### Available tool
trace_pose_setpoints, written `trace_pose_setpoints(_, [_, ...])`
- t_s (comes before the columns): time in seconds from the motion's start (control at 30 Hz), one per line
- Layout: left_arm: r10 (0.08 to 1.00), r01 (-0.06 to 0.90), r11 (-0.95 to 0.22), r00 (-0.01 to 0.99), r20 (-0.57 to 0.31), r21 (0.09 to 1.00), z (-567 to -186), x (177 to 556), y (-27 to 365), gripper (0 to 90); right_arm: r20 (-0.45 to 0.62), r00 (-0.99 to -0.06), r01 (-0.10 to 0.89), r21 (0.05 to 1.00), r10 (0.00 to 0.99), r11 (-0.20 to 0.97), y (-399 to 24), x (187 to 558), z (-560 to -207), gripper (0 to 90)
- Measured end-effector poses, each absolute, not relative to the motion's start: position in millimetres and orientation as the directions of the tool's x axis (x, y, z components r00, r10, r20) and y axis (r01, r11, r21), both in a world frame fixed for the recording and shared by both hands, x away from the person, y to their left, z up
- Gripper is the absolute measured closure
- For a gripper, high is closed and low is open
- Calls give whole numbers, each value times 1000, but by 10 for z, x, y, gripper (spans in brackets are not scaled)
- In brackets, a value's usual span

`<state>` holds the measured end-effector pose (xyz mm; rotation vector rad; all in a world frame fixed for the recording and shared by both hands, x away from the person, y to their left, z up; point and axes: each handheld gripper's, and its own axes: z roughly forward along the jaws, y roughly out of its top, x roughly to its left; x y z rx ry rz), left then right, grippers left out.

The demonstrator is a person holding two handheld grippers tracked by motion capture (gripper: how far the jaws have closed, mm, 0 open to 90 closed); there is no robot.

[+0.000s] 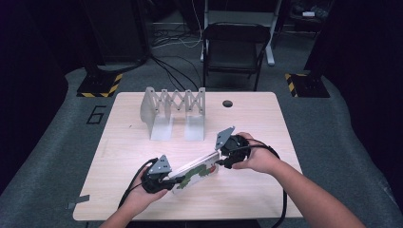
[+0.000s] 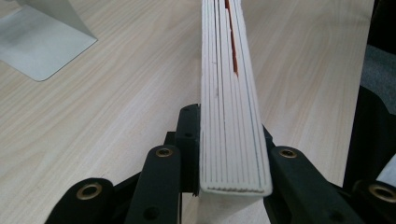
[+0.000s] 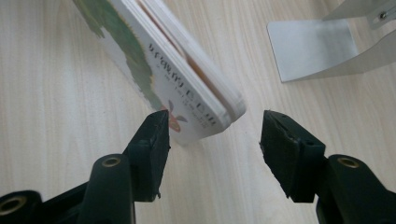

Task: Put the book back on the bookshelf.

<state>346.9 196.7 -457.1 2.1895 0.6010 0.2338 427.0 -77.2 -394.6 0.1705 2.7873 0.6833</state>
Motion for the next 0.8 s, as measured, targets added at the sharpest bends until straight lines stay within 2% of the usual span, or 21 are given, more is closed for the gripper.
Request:
trace_pose_setpoints(0.13, [477, 321, -562, 879, -19, 762, -4558, 3460, 1954, 745, -236, -960, 28, 461, 153, 887, -716, 4307, -3947, 439])
trace_pose_setpoints(0.17, [478, 322, -558, 878, -21, 765, -4562, 3459, 1951, 744, -229, -964, 16, 459, 135, 888, -687, 4319, -3948, 476])
trace_pose_setpoints(0.2, [478, 322, -558, 878, -21, 765, -4562, 3459, 1951, 742, -229, -964, 16, 459, 135, 888, -687, 4319, -3948, 476])
trace_pose_setpoints(0.27, [472, 333, -550, 880, -43, 766, -4560, 3477, 1959, 732, -223, -970, -14, 438, 93, 899, -646, 4319, -3964, 576])
trace_pose_setpoints(0.37, [480, 343, -542, 876, -53, 767, -4543, 3493, 1967, 694, -226, -971, -27, 426, 78, 904, -627, 4310, -3977, 609])
trace_pose_setpoints(0.4, [487, 351, -534, 872, -59, 769, -4538, 3496, 1965, 635, -215, -974, -28, 422, 70, 906, -632, 4325, -3965, 639])
trace_pose_setpoints(0.8, [531, 424, -538, 842, -97, 729, -4470, 3561, 1908, 561, -210, -977, -48, 421, 46, 906, -591, 4315, -3955, 682])
